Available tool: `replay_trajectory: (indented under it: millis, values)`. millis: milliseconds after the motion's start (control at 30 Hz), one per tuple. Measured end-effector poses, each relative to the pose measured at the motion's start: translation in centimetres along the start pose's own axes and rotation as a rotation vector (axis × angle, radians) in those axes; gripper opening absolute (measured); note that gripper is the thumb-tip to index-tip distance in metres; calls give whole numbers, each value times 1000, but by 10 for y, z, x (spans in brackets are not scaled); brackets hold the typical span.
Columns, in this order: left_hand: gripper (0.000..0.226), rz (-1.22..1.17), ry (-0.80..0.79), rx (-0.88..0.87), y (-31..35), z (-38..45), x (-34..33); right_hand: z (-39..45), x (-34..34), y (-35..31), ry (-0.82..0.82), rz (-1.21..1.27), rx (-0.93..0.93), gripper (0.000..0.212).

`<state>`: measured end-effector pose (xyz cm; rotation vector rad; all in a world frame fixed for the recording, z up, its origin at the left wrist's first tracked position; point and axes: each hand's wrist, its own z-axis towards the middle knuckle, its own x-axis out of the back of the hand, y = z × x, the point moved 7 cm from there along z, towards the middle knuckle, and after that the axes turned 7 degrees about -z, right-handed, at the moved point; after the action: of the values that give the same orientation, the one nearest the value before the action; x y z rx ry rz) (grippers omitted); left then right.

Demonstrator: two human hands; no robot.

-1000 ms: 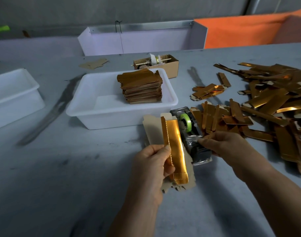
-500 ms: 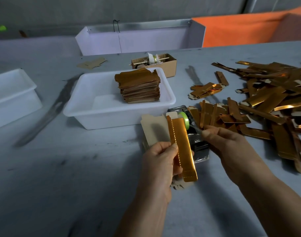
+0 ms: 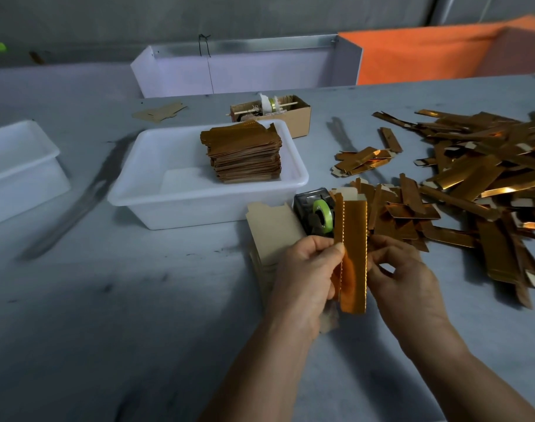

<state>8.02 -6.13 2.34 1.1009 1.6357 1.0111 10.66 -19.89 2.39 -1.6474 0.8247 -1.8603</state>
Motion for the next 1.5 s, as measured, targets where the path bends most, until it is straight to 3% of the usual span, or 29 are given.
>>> replay_trajectory:
  millis: [333, 467, 567, 633, 733, 833, 1000, 1133, 1300, 1500]
  values:
    - [9, 134, 24, 4, 2, 3, 0, -8, -2, 5, -14, 63, 25, 17]
    - [8, 220, 67, -27, 5, 4, 0, -7, 3, -12, 41, -234, 197, 5]
    - [6, 230, 58, -25, 8, 3, -1, -10, 0, -11, 24, -421, 237, 11]
    - [8, 207, 56, 9, 6, 3, 2, -12, 7, -5, -7, -259, 153, 5]
    - [7, 137, 79, 42, 4, 0, 9, -15, 22, 11, -132, 234, -143, 7]
    - [7, -76, 54, 123, -2, -7, 9, -19, 38, -7, -258, 444, -132, 12]
    - [9, -90, 35, 84, 3, -16, 11, -27, 38, -58, -440, 380, 139, 19]
    - [7, -107, 59, 37, 8, -22, 17, -25, 32, -72, -402, 263, 262, 19]
    - [4, -145, 6, 11, 13, -26, 14, -21, 29, -74, -326, 131, 315, 40]
    - [11, -162, -66, 29, 17, -30, 10, -16, 29, -72, -231, 63, 283, 29]
